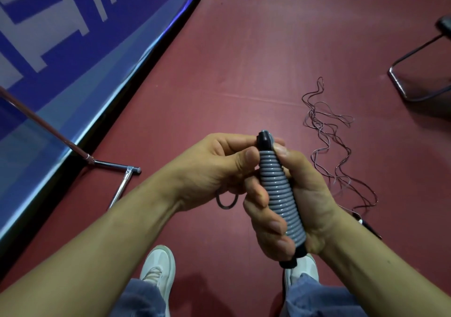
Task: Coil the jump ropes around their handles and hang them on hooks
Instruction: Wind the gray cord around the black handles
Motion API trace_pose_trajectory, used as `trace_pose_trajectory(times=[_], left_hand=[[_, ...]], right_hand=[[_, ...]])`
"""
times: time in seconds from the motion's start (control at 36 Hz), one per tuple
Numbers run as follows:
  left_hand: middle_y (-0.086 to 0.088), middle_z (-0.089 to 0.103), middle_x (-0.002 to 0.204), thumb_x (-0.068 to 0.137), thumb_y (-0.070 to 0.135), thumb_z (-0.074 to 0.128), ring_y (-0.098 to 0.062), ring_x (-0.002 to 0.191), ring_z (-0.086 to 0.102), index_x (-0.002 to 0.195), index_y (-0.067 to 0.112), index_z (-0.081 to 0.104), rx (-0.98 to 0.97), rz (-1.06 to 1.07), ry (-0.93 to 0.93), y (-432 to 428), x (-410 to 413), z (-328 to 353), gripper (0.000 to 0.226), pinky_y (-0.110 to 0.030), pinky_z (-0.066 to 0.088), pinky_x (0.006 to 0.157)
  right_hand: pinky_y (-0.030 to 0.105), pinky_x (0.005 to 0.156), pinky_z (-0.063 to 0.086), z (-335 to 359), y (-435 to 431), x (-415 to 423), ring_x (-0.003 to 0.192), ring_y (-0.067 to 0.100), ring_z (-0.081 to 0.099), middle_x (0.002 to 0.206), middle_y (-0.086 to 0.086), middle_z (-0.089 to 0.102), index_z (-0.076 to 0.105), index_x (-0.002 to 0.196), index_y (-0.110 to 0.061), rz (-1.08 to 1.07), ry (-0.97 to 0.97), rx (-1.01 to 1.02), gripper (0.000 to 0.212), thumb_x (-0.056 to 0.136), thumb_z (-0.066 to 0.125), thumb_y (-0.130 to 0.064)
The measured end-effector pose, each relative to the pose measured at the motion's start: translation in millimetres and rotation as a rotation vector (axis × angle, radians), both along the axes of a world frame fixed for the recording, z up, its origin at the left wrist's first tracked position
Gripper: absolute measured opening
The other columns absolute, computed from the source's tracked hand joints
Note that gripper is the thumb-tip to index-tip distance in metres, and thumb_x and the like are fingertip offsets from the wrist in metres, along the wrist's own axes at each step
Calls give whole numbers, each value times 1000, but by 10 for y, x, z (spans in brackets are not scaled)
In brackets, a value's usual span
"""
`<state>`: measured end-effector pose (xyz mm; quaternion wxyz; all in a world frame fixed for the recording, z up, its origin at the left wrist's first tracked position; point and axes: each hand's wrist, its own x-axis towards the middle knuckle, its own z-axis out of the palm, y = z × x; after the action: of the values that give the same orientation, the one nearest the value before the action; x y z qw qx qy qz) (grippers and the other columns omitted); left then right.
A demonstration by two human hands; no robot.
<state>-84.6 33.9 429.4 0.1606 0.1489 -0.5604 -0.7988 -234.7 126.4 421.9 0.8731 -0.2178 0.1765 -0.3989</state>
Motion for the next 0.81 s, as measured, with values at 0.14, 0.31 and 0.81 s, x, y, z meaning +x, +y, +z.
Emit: trace_pose_trajectory(times=[0.14,0.31,0.81], left_hand=[[-7,75,82,92,20,48,-13,51,65,113,1,63,130,-39,93,80,-19,19,31,-23,55,45],[-4,66,72,84,30,72,-19,53,47,91,5,75,13,218,-46,-12,-45,-75,26,-28,42,52],[-9,49,69,86,22,65,-8,44,33,115,9,76,163,352,-81,66,-46,-29,34,-30,18,52]], right_hand=[[34,48,60,-16,11,-24,53,35,70,73,27,64,56,80,4,-16,-38,22,63,92,54,-57],[30,43,52,40,-42,38,43,29,59,65,20,59,62,74,-3,-380,562,95,63,78,56,-65],[31,51,40,70,-74,60,43,22,46,61,14,52,61,76,-10,-556,680,70,67,87,46,-75]])
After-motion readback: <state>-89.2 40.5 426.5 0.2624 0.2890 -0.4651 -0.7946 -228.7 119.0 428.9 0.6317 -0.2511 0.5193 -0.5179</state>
